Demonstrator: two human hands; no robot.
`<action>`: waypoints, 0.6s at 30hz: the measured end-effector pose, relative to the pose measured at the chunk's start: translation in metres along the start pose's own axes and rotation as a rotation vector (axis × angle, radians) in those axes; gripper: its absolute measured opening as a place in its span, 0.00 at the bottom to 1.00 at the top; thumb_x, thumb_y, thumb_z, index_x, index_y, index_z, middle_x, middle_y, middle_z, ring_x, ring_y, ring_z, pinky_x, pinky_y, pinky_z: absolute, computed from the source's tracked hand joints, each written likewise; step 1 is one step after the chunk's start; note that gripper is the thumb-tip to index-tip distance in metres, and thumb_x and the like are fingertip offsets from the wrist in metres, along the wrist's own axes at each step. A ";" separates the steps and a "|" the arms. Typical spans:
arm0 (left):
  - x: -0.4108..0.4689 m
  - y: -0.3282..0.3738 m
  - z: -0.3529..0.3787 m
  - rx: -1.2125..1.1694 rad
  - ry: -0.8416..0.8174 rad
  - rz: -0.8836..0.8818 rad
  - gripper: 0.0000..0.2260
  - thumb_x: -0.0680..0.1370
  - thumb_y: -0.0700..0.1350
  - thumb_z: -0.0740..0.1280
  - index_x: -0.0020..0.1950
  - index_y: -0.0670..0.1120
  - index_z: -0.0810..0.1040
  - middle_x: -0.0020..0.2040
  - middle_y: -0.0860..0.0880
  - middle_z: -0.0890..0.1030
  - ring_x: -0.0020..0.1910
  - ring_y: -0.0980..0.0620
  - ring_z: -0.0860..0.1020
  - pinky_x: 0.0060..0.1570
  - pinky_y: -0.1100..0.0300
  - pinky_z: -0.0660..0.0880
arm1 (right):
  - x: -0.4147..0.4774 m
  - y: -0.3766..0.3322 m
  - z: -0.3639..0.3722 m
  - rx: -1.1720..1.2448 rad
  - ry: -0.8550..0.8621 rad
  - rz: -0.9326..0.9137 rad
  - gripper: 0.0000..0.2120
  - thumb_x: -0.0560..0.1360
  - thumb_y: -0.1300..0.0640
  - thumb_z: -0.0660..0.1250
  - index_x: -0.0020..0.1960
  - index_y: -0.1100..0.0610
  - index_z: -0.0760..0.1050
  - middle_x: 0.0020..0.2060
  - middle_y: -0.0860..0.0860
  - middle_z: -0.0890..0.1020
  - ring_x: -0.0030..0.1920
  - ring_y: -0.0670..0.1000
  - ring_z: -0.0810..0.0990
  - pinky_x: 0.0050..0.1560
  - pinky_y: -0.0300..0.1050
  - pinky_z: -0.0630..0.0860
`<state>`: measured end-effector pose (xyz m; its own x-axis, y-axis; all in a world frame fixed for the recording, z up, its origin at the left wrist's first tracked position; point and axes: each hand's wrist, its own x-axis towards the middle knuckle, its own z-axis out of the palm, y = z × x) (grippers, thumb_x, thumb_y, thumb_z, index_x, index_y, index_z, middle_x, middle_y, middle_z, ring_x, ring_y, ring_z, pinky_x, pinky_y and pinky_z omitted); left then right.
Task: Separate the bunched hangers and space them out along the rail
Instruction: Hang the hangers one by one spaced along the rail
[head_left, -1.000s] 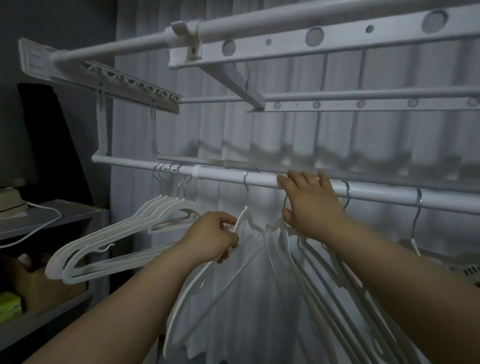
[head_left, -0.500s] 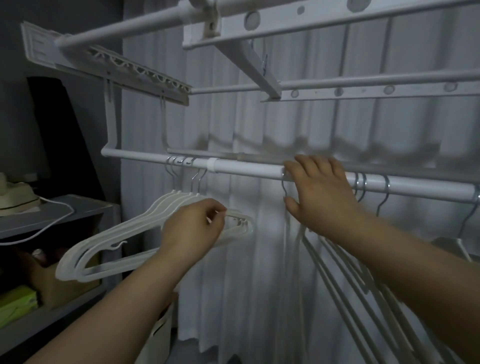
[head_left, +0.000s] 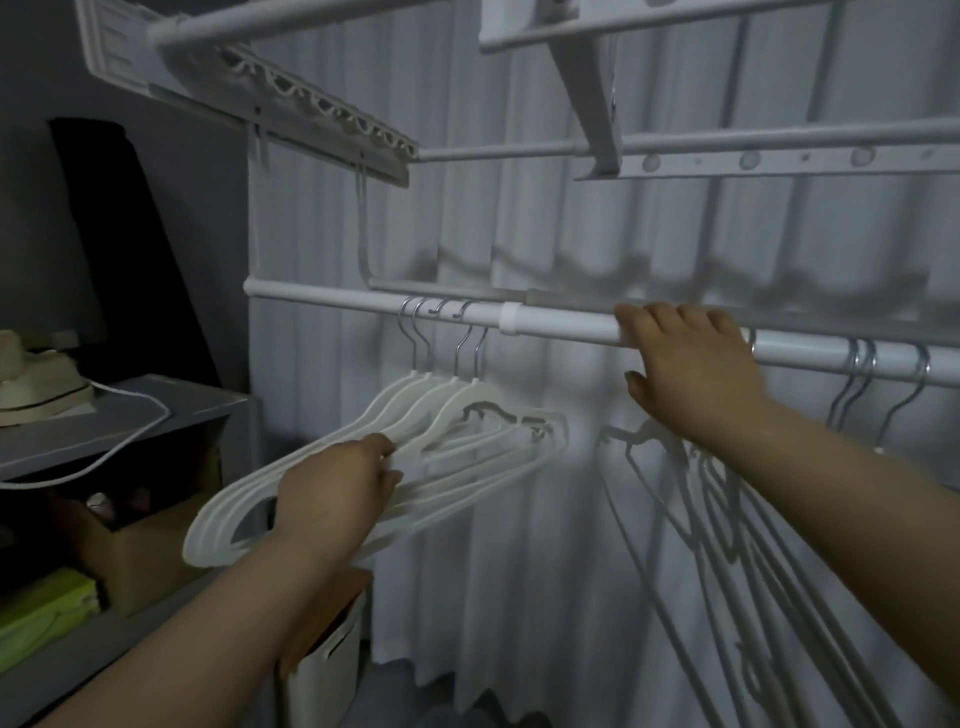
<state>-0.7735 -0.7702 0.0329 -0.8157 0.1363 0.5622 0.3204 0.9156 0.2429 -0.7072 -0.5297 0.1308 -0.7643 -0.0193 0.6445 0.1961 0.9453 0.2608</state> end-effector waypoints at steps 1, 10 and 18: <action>0.001 -0.003 0.001 0.006 -0.005 0.020 0.12 0.77 0.51 0.60 0.59 0.50 0.74 0.55 0.48 0.81 0.56 0.47 0.77 0.50 0.57 0.73 | 0.000 0.000 0.000 -0.002 0.001 0.000 0.27 0.74 0.55 0.63 0.71 0.58 0.60 0.64 0.58 0.71 0.63 0.60 0.68 0.64 0.54 0.60; 0.030 0.002 -0.008 -0.046 -0.048 0.129 0.10 0.78 0.49 0.59 0.48 0.45 0.77 0.47 0.44 0.81 0.48 0.43 0.78 0.42 0.57 0.71 | 0.000 0.002 0.001 -0.004 0.002 -0.008 0.28 0.73 0.56 0.64 0.71 0.58 0.61 0.64 0.58 0.72 0.62 0.61 0.69 0.63 0.54 0.62; 0.021 0.024 0.011 -0.048 -0.160 0.151 0.11 0.78 0.52 0.59 0.55 0.52 0.78 0.54 0.50 0.81 0.55 0.49 0.77 0.49 0.59 0.72 | -0.003 0.011 0.019 0.013 0.262 -0.128 0.29 0.55 0.61 0.77 0.55 0.65 0.75 0.47 0.64 0.82 0.47 0.65 0.80 0.53 0.61 0.75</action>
<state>-0.7884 -0.7411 0.0424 -0.8218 0.3323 0.4629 0.4638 0.8619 0.2048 -0.7143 -0.5134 0.1175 -0.5971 -0.2205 0.7713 0.0991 0.9338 0.3437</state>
